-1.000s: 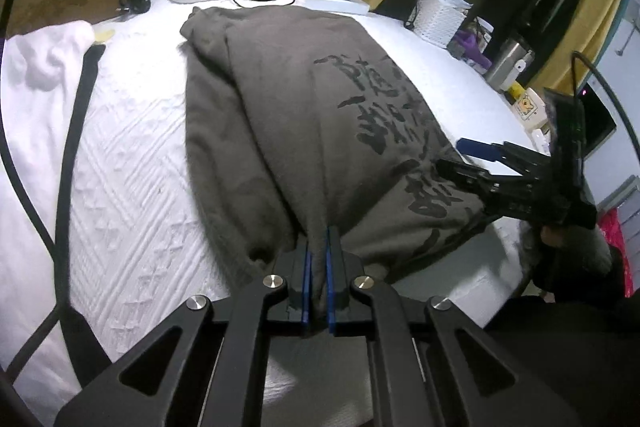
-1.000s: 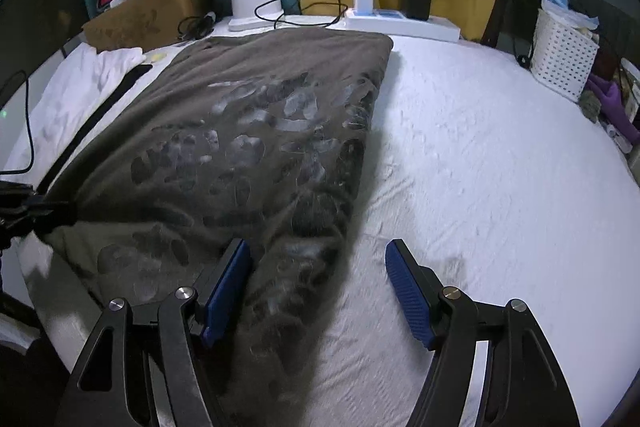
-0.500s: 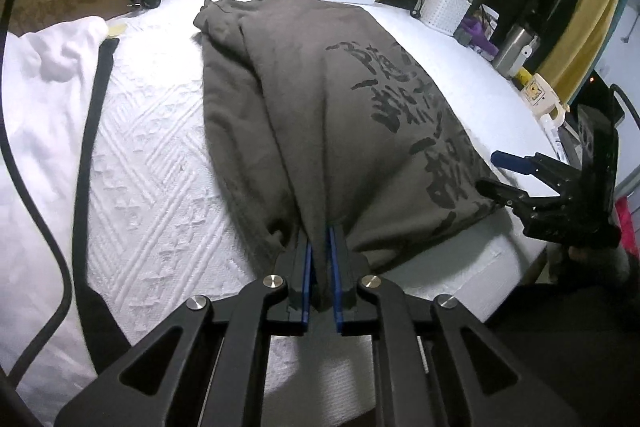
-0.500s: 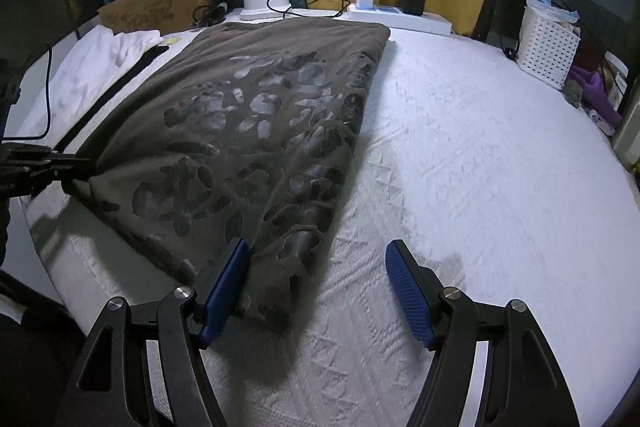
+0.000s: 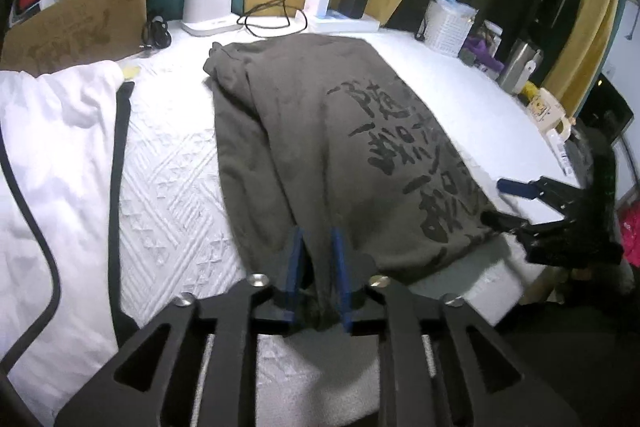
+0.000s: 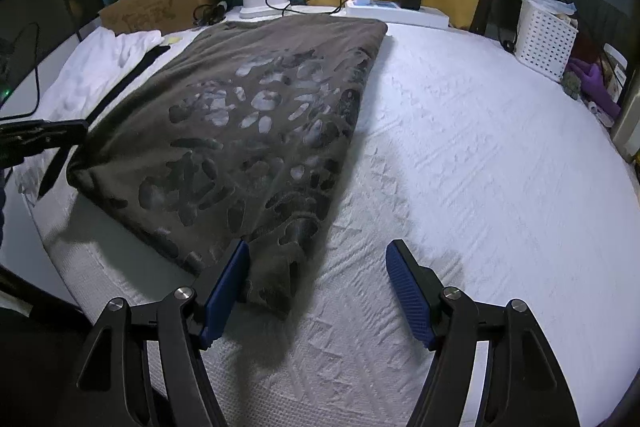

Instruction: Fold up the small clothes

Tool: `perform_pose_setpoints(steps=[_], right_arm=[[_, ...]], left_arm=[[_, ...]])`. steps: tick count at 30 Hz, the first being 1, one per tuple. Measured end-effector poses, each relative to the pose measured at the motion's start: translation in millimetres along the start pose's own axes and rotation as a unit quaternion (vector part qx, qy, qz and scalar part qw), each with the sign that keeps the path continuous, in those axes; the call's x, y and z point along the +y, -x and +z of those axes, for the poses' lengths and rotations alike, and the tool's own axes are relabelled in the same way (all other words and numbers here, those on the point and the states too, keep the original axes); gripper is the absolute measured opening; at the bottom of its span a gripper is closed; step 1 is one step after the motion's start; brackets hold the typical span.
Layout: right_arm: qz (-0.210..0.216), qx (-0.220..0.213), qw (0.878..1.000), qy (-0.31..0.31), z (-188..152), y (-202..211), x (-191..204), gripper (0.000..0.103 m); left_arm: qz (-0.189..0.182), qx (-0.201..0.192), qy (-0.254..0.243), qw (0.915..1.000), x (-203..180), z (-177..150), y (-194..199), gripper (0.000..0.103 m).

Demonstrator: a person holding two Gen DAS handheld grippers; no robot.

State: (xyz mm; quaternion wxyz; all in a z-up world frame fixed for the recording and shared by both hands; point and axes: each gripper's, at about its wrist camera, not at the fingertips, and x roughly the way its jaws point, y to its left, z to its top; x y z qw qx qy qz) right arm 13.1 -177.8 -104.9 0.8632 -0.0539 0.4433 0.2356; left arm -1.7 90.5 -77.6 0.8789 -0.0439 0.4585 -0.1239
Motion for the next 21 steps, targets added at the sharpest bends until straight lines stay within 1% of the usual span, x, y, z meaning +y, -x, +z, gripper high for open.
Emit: perform_pose_setpoints(steps=[1,2,6,10,12,17,21], right_arm=[[0.001,-0.001,1.000,-0.002,1.7,0.6,-0.8,0.072],[0.002,-0.003,1.000,-0.004,3.6,2.0,-1.7,0.072],[0.003,-0.013,1.000,-0.009,14.9,6.3,-7.2,0.072],[0.003,-0.017,1.000,-0.008,24.5,5.0,-9.6,0.072],[0.002,-0.015,1.000,-0.008,27.7,0.4,-11.5,0.072],[0.003,-0.008,1.000,-0.010,28.6,-8.7,-15.6,0.072],[-0.003,0.002,1.000,-0.006,24.9,-15.8,-18.1,0.072]], left_arm=[[0.005,0.002,-0.002,1.0000,-0.9,1.0,-3.0,0.028],[0.009,0.002,-0.005,0.9999,-2.7,2.5,-5.5,0.029],[0.004,0.007,-0.008,0.9999,-7.7,5.8,-10.0,0.029],[0.020,0.027,-0.009,0.9994,-4.8,2.4,-21.7,0.029],[0.018,0.035,0.000,0.9992,-1.0,-1.3,-25.8,0.029],[0.010,0.031,0.003,0.9995,2.2,-7.2,-26.2,0.030],[0.004,0.019,0.003,0.9998,3.9,-12.6,-24.2,0.030]])
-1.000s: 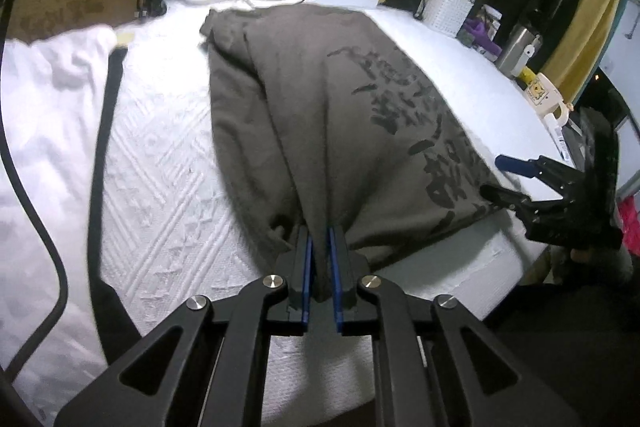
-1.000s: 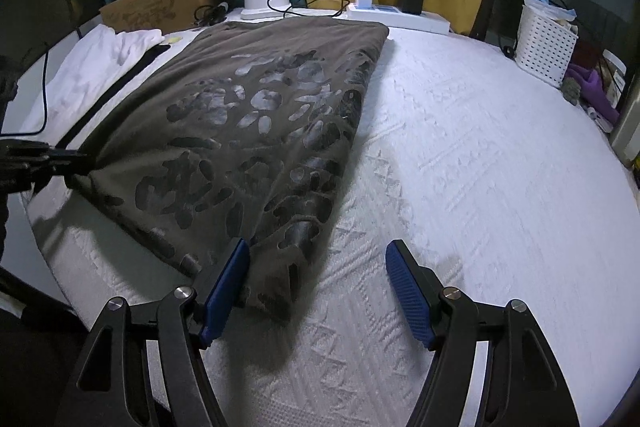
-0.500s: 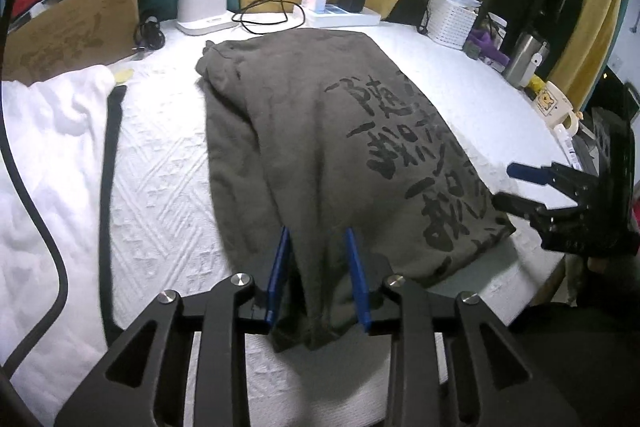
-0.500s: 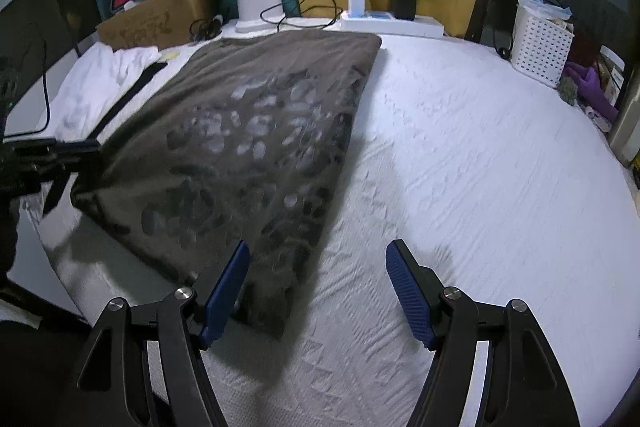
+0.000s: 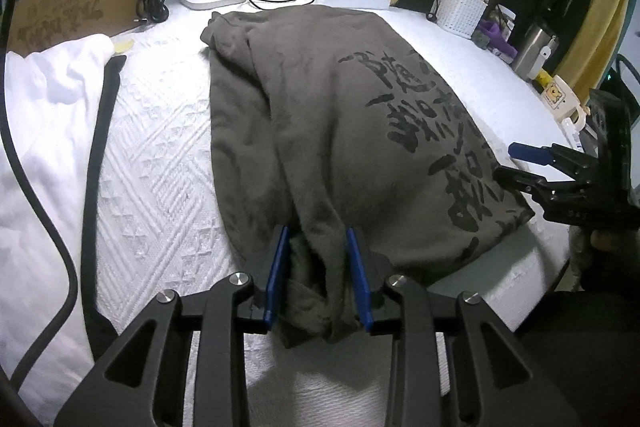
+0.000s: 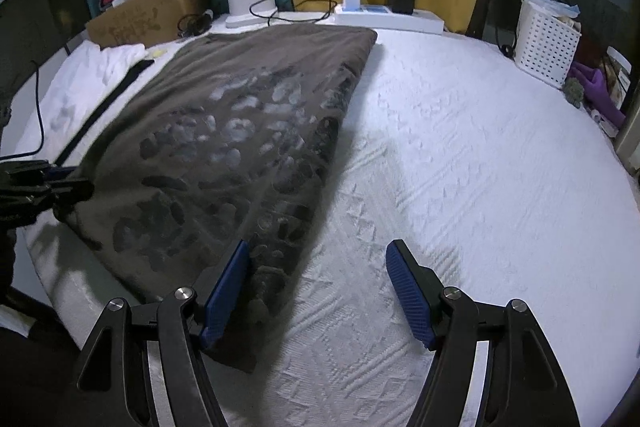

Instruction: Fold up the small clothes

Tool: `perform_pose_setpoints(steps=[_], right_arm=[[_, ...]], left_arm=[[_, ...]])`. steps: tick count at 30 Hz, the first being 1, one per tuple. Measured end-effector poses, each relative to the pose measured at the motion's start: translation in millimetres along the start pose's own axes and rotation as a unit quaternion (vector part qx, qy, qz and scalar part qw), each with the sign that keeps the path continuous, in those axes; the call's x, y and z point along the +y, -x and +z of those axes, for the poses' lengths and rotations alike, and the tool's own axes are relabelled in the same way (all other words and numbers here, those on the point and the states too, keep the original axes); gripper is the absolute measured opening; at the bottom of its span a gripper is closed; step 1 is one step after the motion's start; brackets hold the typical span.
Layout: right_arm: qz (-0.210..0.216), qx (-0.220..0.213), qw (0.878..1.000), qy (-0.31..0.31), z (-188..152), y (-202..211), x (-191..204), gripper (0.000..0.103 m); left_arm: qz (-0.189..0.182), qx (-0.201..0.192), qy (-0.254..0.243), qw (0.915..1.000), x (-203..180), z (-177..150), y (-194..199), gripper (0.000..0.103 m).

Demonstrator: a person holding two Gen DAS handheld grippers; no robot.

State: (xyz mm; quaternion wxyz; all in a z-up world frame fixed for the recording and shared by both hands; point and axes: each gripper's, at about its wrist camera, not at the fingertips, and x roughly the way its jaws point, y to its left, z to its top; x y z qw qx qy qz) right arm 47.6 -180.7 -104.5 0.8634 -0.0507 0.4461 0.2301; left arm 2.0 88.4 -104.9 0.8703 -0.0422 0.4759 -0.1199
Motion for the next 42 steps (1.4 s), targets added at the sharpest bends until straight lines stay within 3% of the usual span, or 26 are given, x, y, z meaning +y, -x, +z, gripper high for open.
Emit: perform_pose_setpoints(steps=[6,9,12,15,20,24,30,33,35,39,42], right_arm=[[-0.012,-0.001,1.000,0.010,-6.9,1.6,2.0,0.072],[-0.012,-0.001,1.000,0.010,-8.7,4.7,-0.4,0.072],[-0.015,-0.003,1.000,0.009,-7.5,6.9,-2.2,0.072],[-0.021,-0.012,1.000,0.009,-2.4,9.9,-3.8,0.072],[-0.027,-0.020,0.999,0.001,12.0,10.7,-14.2,0.072],[-0.035,-0.026,0.999,-0.002,29.2,6.1,-25.2,0.073],[-0.038,-0.037,0.999,0.001,61.7,-5.0,-38.2,0.073],[-0.037,-0.046,0.998,0.002,81.6,-14.1,-42.6,0.072],[-0.032,-0.049,0.998,0.002,93.2,-20.7,-44.8,0.072],[-0.024,-0.051,0.998,0.001,114.0,-37.1,-48.1,0.073],[-0.012,-0.046,0.999,-0.009,123.4,-50.2,-53.0,0.073]], left_arm=[[0.017,-0.001,0.007,0.9998,-2.1,-0.4,5.8,0.030],[0.023,-0.032,0.000,0.9992,-4.4,5.6,22.1,0.030],[0.024,-0.058,0.003,0.9980,-1.5,19.0,34.5,0.030],[0.035,-0.060,0.005,0.9976,3.2,31.1,31.8,0.036],[0.033,-0.068,0.015,0.9970,11.0,56.6,20.5,0.036],[0.027,-0.076,0.016,0.9966,12.7,74.6,12.5,0.051],[0.024,-0.073,0.013,0.9970,25.6,107.4,-18.8,0.054],[0.019,-0.063,0.025,0.9975,35.5,118.3,-37.6,0.070],[0.025,-0.059,0.030,0.9975,41.2,122.3,-46.1,0.070],[0.002,-0.058,0.084,0.9947,65.3,127.2,-55.4,0.080],[0.007,-0.065,0.108,0.9921,75.9,130.4,-58.4,0.080]])
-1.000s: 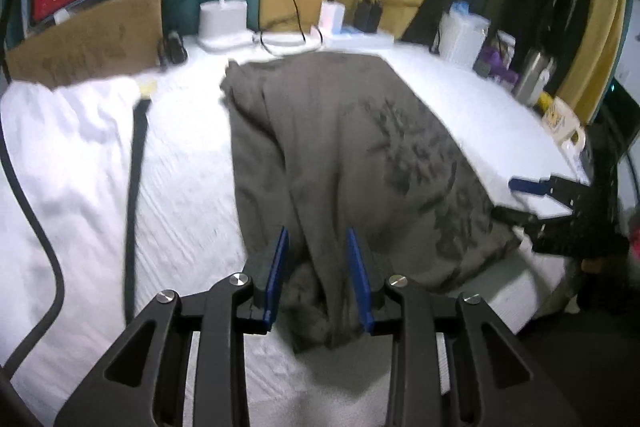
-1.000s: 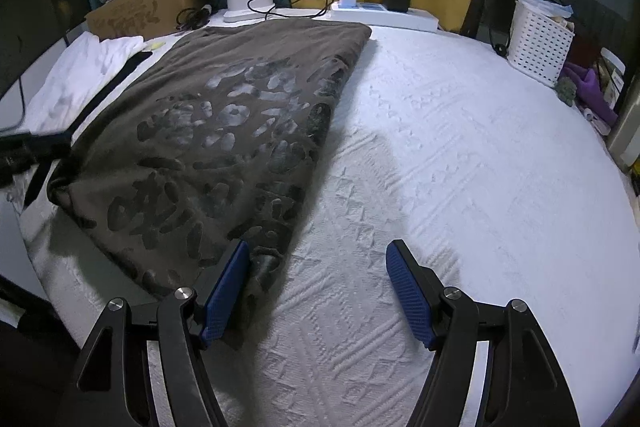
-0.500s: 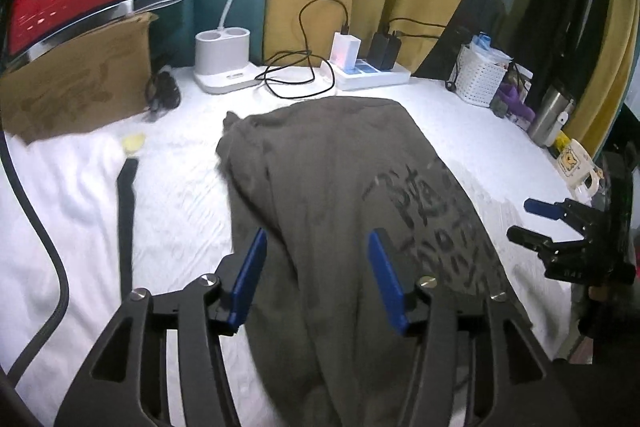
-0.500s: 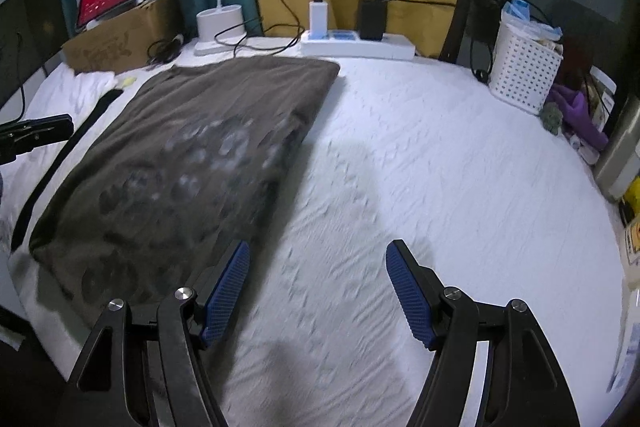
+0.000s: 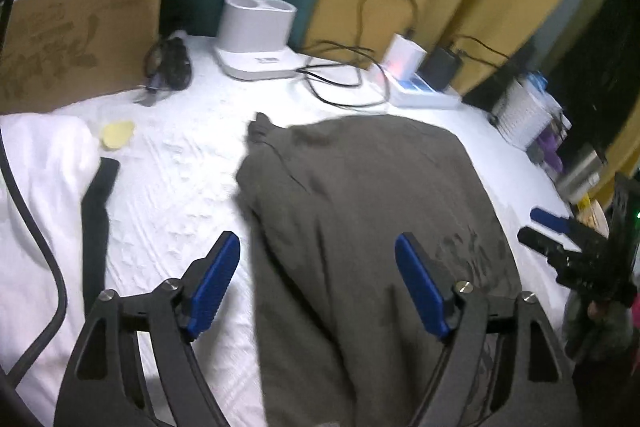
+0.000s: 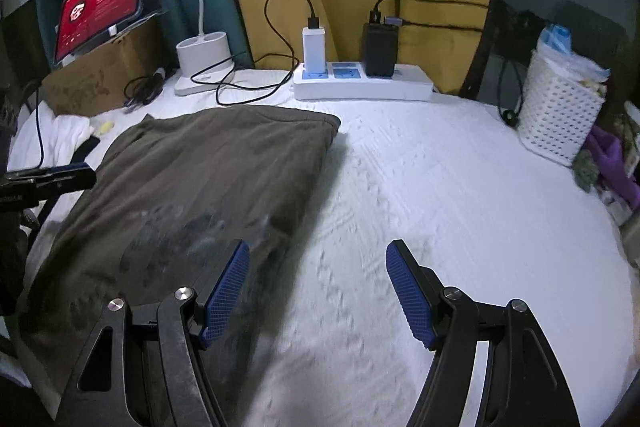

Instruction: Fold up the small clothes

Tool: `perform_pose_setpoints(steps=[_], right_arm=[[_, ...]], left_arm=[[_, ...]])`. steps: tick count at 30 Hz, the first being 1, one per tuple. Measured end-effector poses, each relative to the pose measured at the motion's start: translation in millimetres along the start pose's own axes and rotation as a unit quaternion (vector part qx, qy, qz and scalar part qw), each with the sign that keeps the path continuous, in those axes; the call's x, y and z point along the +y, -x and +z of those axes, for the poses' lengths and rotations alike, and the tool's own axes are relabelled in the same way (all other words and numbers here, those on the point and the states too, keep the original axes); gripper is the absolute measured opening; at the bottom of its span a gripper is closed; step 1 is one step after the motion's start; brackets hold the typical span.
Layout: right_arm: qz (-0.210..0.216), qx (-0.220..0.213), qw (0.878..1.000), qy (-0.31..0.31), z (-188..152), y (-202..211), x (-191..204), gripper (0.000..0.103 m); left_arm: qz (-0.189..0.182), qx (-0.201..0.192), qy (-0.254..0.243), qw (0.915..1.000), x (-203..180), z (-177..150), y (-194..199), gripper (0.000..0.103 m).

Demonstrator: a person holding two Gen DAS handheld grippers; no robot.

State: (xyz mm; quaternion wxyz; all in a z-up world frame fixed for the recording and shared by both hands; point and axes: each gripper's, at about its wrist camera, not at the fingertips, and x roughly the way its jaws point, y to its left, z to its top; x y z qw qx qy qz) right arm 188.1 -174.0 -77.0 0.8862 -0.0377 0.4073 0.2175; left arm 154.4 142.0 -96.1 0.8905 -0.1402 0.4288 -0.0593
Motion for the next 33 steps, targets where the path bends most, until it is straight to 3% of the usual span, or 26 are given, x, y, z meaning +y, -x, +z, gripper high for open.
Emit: perform_pose_setpoints(steps=[6,10,14,18,21,23,26,29,31,33], right_arm=[[0.023,0.012,0.999,-0.024,9.4,-23.8,-8.5,0.076],[0.030,0.009,0.999,-0.024,15.9,-34.4,-10.3,0.085],[0.048,0.013,0.999,-0.016,21.5,-46.2,-5.5,0.085],[0.071,0.027,0.997,-0.003,23.6,-64.0,7.3,0.085],[0.086,0.025,0.996,0.018,27.2,-70.9,19.9,0.085],[0.094,0.025,0.995,0.026,30.6,-74.5,25.9,0.085],[0.097,0.025,0.994,0.048,34.4,-78.7,39.2,0.084],[0.097,0.023,0.993,0.059,37.4,-80.3,45.5,0.065],[0.104,0.019,0.993,0.054,40.1,-81.6,45.4,0.035],[0.112,0.020,0.992,0.050,41.5,-82.8,44.9,0.028]], left_arm=[[-0.009,0.047,-0.035,0.9982,-11.6,-5.9,-24.9,0.082],[0.038,0.056,-0.089,0.9937,-28.3,-10.2,-35.6,0.088],[0.044,0.057,-0.091,0.9932,-35.4,-10.1,-37.2,0.088],[0.000,0.068,-0.122,0.9902,-51.4,-12.0,-39.0,0.087],[0.011,0.063,-0.167,0.9839,-67.4,-17.5,-44.8,0.087],[0.000,0.060,-0.163,0.9849,-67.2,-14.9,-45.5,0.080],[-0.009,0.051,-0.159,0.9860,-64.7,-13.2,-44.0,0.059],[-0.023,0.048,-0.156,0.9864,-68.0,-12.8,-45.0,0.034],[-0.024,0.045,-0.163,0.9853,-75.0,-13.9,-46.0,0.029],[-0.022,0.039,-0.176,0.9833,-82.2,-13.9,-45.4,0.027]])
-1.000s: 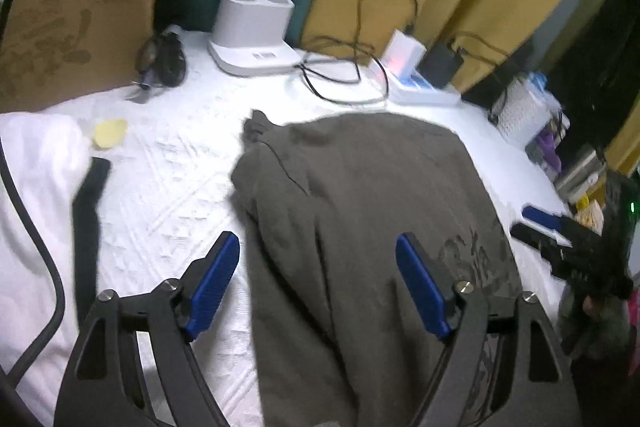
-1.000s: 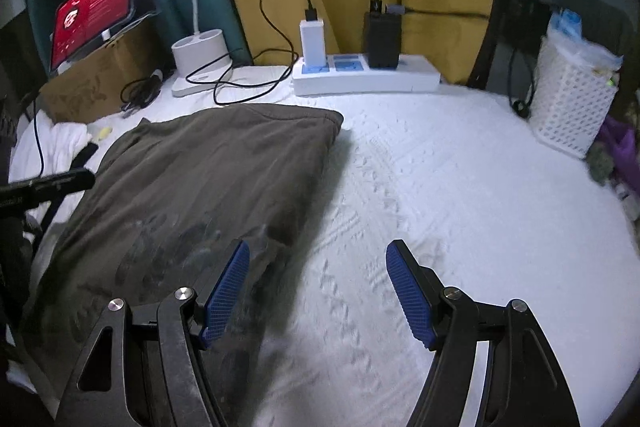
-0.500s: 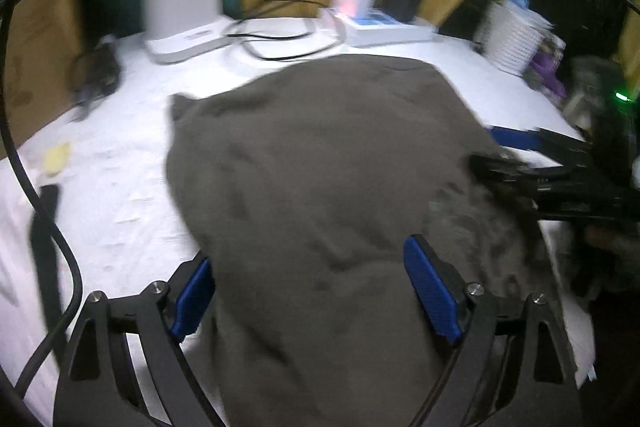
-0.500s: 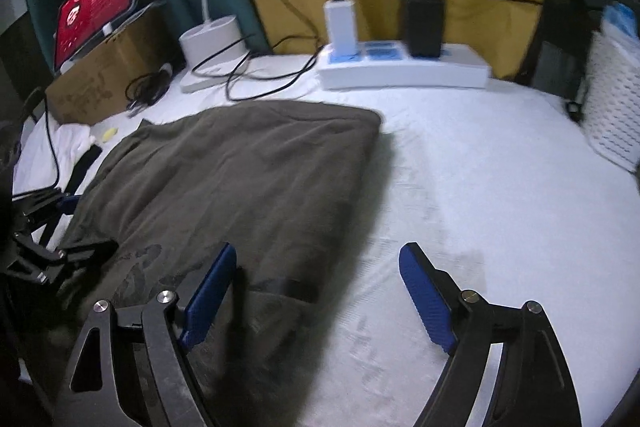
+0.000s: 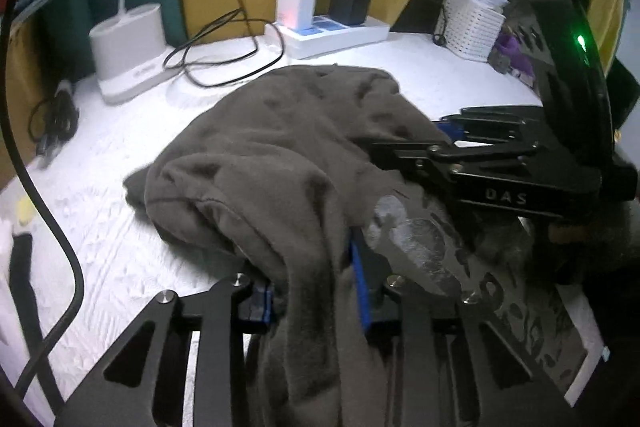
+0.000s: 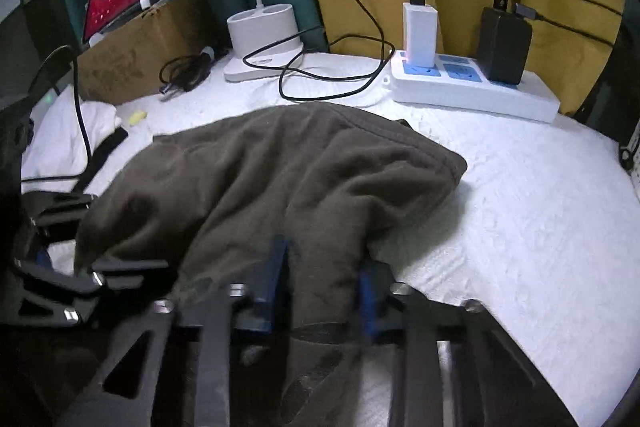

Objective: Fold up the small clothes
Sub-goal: 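Grasp the shirt end with both grippers close together, then lift the held shirt end with both grippers and roll it over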

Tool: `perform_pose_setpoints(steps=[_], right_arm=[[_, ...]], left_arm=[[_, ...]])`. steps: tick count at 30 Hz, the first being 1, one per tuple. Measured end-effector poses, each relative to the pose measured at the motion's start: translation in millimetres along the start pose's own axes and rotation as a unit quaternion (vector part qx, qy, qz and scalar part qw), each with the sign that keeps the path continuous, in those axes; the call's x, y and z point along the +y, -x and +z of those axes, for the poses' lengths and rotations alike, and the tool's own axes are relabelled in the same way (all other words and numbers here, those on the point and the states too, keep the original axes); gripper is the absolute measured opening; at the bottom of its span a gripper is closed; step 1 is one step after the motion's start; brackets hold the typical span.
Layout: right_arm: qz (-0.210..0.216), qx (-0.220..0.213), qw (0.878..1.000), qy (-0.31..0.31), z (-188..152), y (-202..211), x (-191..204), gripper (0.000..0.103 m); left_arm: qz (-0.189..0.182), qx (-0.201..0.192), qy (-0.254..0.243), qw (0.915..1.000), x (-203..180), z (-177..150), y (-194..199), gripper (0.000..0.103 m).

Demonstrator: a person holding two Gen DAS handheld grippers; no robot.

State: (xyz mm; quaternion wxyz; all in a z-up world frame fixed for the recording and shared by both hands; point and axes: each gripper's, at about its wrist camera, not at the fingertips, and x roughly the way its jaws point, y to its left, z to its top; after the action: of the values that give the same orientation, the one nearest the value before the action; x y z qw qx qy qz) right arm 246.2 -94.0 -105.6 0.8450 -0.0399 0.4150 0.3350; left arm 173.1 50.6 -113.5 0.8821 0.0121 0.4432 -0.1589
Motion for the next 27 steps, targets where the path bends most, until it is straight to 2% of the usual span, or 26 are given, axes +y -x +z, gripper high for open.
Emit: perform_pose_setpoints(steps=[1,7,17,27], right_arm=[[0.003,0.000,1.000,0.002,-0.3,1.0,0.0,0.023],[-0.002,-0.027,1.000,0.006,-1.3,19.6,5.3,0.020],[-0.014,-0.108,0.994,0.000,-4.7,101.8,17.1,0.020],[-0.038,-0.187,0.981,0.017,-21.3,191.9,41.7,0.019]], left_arm=[[-0.002,-0.002,0.001,1.0000,-0.6,0.1,1.6,0.027],[-0.018,-0.037,0.010,0.9991,-5.9,1.4,23.0,0.026],[-0.012,-0.112,-0.028,0.9932,-41.9,0.2,85.2,0.026],[-0.008,-0.172,-0.052,0.9837,-72.4,-0.9,140.4,0.025]])
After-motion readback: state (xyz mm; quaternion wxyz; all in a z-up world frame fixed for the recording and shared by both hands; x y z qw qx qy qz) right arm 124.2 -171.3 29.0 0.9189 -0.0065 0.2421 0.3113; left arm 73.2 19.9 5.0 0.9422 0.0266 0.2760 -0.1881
